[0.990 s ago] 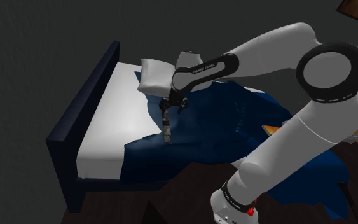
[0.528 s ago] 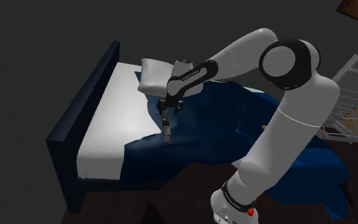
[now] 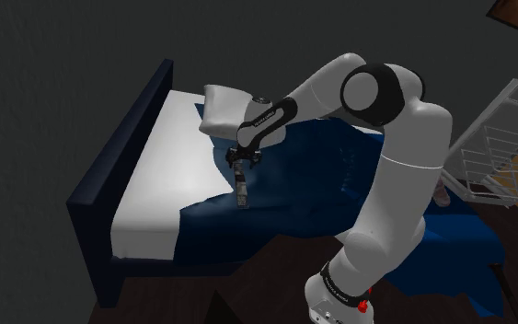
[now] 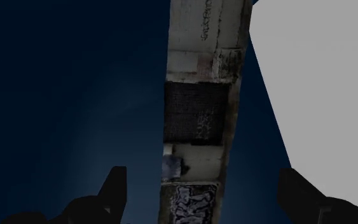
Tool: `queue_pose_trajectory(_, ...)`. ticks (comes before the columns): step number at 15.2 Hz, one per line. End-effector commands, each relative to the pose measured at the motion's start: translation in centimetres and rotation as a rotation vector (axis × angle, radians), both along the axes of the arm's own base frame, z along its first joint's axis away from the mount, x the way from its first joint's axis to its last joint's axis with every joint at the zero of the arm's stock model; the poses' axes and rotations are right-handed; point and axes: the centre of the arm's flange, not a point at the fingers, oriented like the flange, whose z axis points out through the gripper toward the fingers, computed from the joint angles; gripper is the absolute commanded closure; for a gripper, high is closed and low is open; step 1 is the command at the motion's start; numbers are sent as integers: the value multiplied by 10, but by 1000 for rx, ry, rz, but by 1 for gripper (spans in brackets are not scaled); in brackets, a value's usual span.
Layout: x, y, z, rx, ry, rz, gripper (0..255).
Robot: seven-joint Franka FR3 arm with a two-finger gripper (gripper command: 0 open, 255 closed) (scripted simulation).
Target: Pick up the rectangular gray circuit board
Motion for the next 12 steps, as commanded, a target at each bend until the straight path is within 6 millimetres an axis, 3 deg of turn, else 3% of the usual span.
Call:
queue_pose_trajectory(1, 0, -1, -12, -1, -1, -2, 0)
queue_pose_trajectory(6, 0, -1, -31, -1, -1, -2, 0)
queue_pose_trajectory(7, -1, -1, -30, 0, -1, -2, 255)
queue_pose_trajectory(12, -1, -1, -30, -1, -1, -2, 255)
